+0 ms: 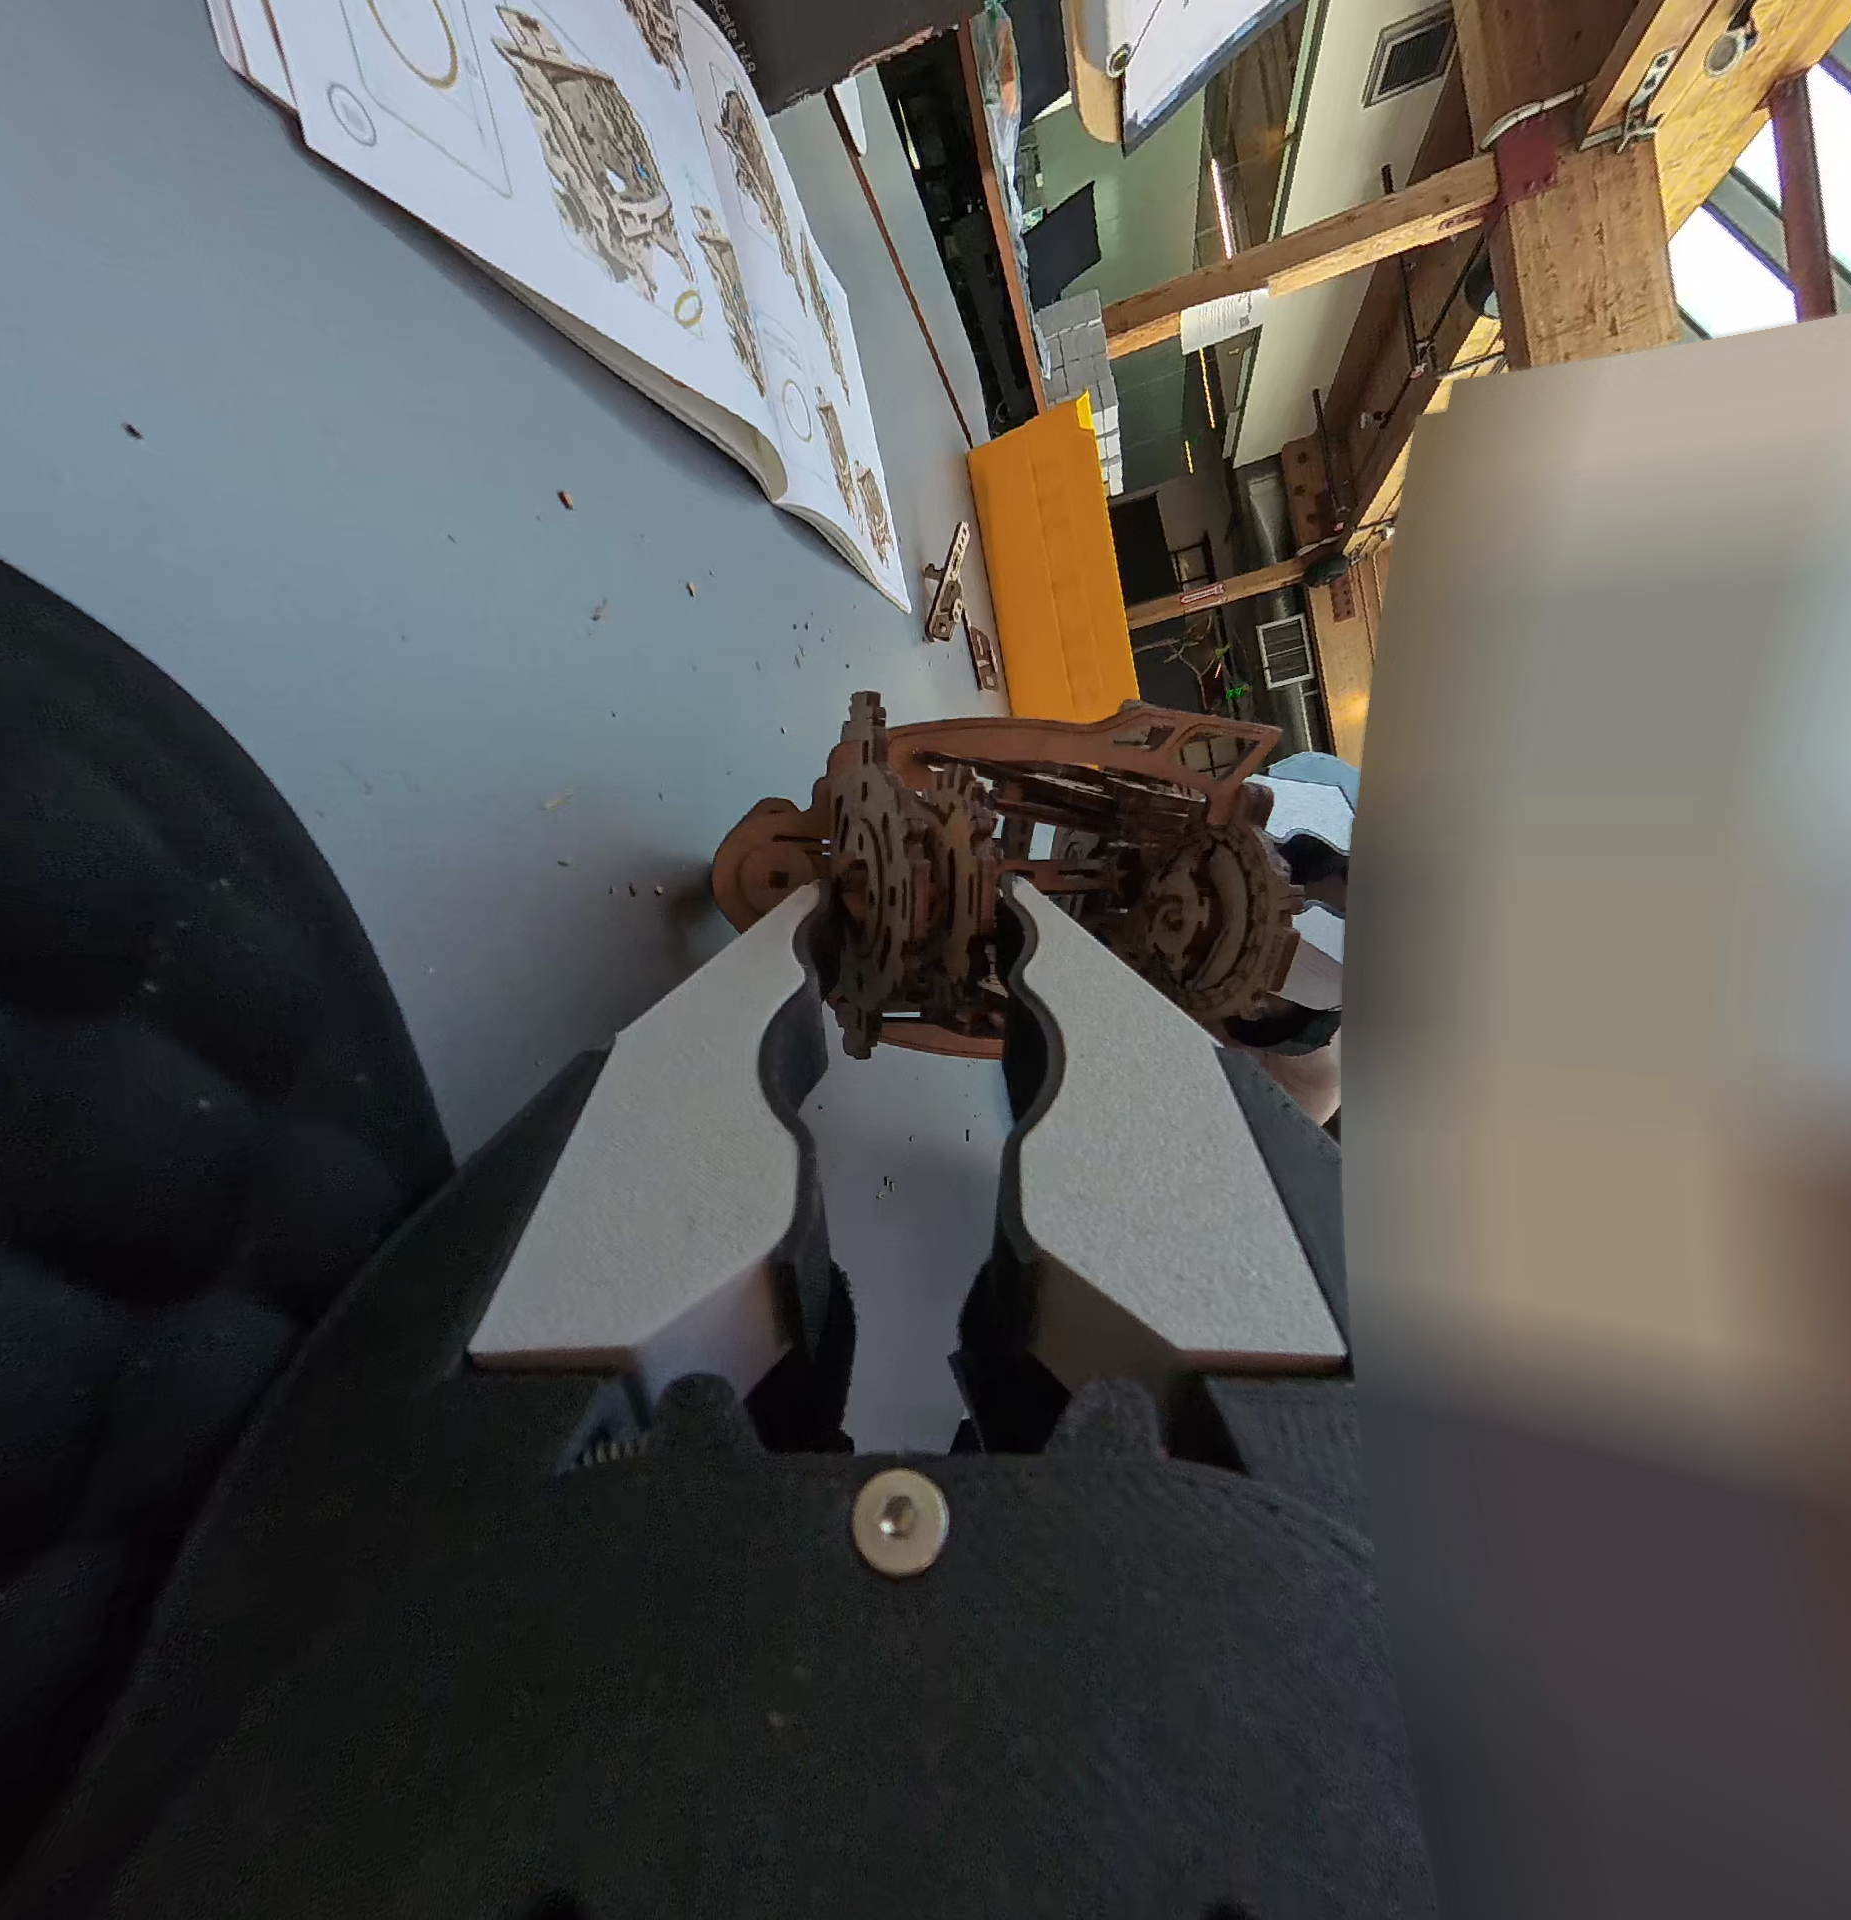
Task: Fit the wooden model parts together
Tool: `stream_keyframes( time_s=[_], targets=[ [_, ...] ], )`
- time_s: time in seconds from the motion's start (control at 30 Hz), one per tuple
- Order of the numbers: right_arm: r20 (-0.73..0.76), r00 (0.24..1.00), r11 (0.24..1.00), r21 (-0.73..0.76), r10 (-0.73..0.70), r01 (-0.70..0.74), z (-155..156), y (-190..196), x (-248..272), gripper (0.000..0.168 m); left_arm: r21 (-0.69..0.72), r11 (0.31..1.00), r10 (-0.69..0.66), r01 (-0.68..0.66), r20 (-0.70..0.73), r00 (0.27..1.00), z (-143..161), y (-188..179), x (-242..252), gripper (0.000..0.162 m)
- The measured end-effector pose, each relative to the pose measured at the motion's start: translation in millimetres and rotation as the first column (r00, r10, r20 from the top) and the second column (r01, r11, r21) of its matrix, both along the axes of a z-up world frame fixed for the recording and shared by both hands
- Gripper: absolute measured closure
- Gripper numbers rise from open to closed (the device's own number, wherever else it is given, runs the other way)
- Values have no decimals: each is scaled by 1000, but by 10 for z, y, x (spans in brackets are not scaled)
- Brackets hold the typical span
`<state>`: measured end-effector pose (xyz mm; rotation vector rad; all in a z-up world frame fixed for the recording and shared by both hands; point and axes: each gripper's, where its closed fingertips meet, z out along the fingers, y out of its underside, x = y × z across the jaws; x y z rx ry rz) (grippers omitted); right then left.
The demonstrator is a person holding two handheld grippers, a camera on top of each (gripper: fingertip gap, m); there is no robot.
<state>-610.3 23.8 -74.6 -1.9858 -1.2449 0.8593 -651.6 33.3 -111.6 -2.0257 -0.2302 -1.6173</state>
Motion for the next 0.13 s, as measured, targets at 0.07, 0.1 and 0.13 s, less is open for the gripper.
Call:
stream_keyframes(
  time_s=[0.07,0.1,0.13],
  targets=[
    [-12,1000,1000,0,2,-2,13,2,-5,152,-4,1000,-1,1,8,1000,8,0,-2,134],
    [-18,1000,1000,0,6,-6,21,-1,-6,151,-5,1000,0,0,12,1000,16,2,-3,134],
    [-27,1000,1000,1,14,-14,34,-11,-9,150,-4,1000,1,-1,19,1000,25,3,-6,134]
  ],
)
